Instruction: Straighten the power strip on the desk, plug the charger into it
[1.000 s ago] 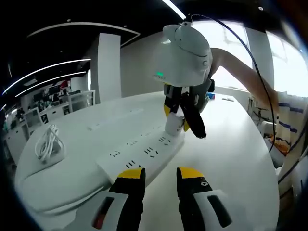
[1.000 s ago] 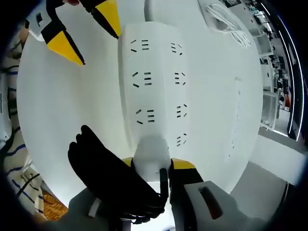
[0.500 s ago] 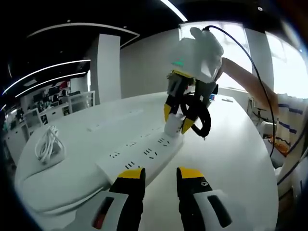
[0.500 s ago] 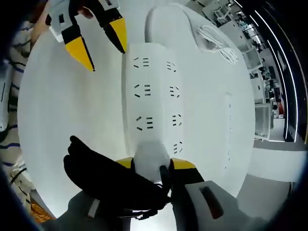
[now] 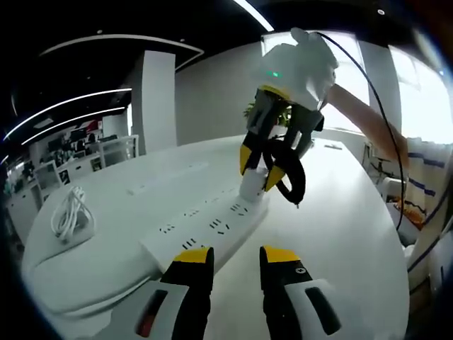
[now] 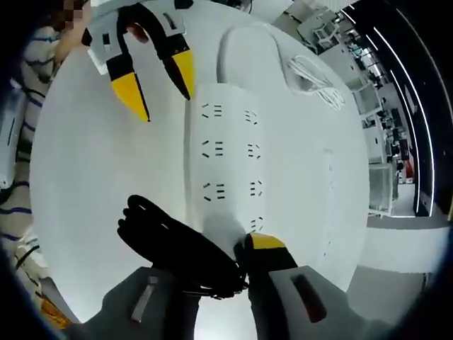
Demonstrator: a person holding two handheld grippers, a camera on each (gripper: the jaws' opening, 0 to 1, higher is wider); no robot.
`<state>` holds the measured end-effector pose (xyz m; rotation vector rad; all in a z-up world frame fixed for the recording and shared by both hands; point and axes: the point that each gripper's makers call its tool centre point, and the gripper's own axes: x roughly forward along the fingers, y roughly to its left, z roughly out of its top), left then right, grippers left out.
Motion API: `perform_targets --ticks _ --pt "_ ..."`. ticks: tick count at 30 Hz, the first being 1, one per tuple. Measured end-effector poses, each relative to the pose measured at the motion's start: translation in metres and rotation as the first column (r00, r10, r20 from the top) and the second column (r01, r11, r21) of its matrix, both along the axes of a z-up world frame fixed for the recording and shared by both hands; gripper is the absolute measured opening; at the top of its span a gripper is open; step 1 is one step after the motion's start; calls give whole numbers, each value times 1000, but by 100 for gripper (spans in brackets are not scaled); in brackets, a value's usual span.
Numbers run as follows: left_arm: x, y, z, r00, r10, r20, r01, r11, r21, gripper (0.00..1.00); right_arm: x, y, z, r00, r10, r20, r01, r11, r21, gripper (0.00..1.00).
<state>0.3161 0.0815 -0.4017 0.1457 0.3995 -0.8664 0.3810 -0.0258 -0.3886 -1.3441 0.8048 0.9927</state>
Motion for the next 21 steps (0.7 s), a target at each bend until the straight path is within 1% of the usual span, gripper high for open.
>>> perform_targets --ticks 4,5,6,7,9,11,14,15,17,19,21 --pt "0 0 0 1000 1 1 -1 1000 0 26 2 1 0 1000 -6 -21 6 1000 -18 22" --pt "0 1 0 1000 2 1 -2 1000 1 26 1 0 0 999 -6 -32 6 1000 -25 22" --pt "0 1 0 1000 2 1 -2 1000 2 26 1 0 -1 998 -24 -57 23 999 -24 22" --pt "0 1 0 1000 2 2 -2 1000 1 26 1 0 -1 997 -33 -66 31 999 -25 22" --pt "0 1 0 1000 2 2 -2 1000 -2 26 -2 0 -3 997 -36 -72 33 999 -42 22" --pt "-1 1 0 1000 1 3 -1 1000 -1 26 -4 -1 -4 997 -40 -66 37 998 -52 22" --pt "-1 1 1 1000 4 4 -4 1000 -1 26 -5 -2 -4 997 -46 -67 45 999 -11 22" --pt "3 3 4 999 35 17 -34 999 -8 26 -6 -3 -4 997 -45 -66 45 999 -2 22" --pt "5 3 9 998 50 40 -50 999 -13 26 -8 -3 -4 997 -42 -67 44 999 19 22" --pt "5 3 9 998 47 44 -46 999 -12 26 -8 -2 -5 997 -41 -71 43 999 26 22" --pt "4 3 7 999 43 32 -42 999 -16 26 -10 -2 -6 997 -37 -64 38 999 18 22"
